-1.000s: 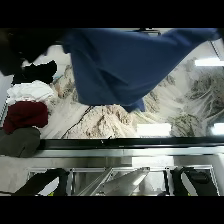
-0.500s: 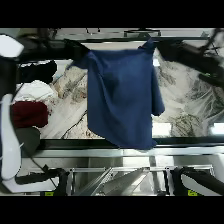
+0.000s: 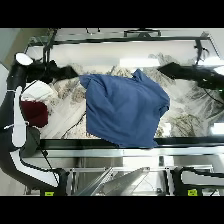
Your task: Fold the shirts.
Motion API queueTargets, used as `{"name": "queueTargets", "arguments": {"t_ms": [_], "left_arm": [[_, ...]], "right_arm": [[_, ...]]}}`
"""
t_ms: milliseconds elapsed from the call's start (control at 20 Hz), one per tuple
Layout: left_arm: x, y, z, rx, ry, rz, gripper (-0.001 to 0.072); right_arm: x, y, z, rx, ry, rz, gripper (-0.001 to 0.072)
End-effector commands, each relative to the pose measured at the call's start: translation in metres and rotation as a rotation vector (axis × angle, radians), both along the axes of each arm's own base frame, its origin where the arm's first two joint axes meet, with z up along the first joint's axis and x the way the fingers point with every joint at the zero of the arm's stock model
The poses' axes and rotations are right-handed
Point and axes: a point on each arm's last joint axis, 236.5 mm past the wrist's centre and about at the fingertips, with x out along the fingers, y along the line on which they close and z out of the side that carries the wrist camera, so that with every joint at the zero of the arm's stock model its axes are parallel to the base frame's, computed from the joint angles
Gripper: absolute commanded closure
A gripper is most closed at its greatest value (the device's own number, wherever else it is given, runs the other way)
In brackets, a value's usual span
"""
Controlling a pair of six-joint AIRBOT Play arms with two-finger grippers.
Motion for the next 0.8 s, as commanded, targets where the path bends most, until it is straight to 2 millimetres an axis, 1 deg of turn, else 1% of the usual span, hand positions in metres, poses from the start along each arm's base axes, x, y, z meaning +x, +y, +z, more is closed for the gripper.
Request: {"name": "queueTargets", "arguments": {"t_ms": [0,50,100,150,200,250,350,400,500,600,650,700,750], "left_arm": [[-0.088,0.014,-0.057,-0.076,0.390,-0.044,0.0000],[-0.108,0.010,-0.073,-0.092,0.466,-0.046,0.0000],[-0.130,0.004,-0.089,-0.103,0.534,-0.048,0.0000],[-0.147,-0.002,-0.101,-0.108,0.580,-0.048,0.0000],[-0.160,-0.008,-0.113,-0.109,0.609,-0.050,0.0000],[-0.168,-0.016,-0.120,-0.115,0.619,-0.050,0.0000],[-0.174,-0.040,-0.126,-0.159,0.614,-0.061,0.0001],[-0.175,-0.053,-0.129,-0.182,0.602,-0.062,0.0002],[-0.181,-0.069,-0.141,-0.145,0.591,-0.083,0.0019],[-0.187,-0.078,-0.144,-0.114,0.585,-0.122,0.0021],[-0.188,-0.082,-0.143,-0.112,0.584,-0.134,0.0118],[-0.189,-0.084,-0.144,-0.109,0.584,-0.141,0.0307],[-0.189,-0.084,-0.144,-0.108,0.582,-0.139,0.0407]], "right_arm": [[-0.058,-0.081,-0.061,-0.208,0.300,-0.063,0.0321],[-0.067,-0.106,-0.080,-0.266,0.357,-0.121,0.0272],[-0.075,-0.129,-0.098,-0.304,0.413,-0.182,0.0081],[-0.083,-0.149,-0.117,-0.326,0.457,-0.240,0.0011],[-0.086,-0.160,-0.132,-0.324,0.478,-0.282,0.0011],[-0.086,-0.167,-0.145,-0.320,0.494,-0.310,0.0011],[-0.087,-0.167,-0.167,-0.303,0.533,-0.305,0.0011],[-0.084,-0.161,-0.177,-0.280,0.548,-0.288,0.0011],[-0.079,-0.148,-0.194,-0.221,0.573,-0.268,0.0011],[-0.075,-0.133,-0.208,-0.175,0.591,-0.233,0.0011],[-0.074,-0.125,-0.215,-0.167,0.596,-0.213,0.0012],[-0.072,-0.117,-0.221,-0.158,0.606,-0.201,0.0011],[-0.070,-0.109,-0.227,-0.154,0.609,-0.186,0.0011]]}}
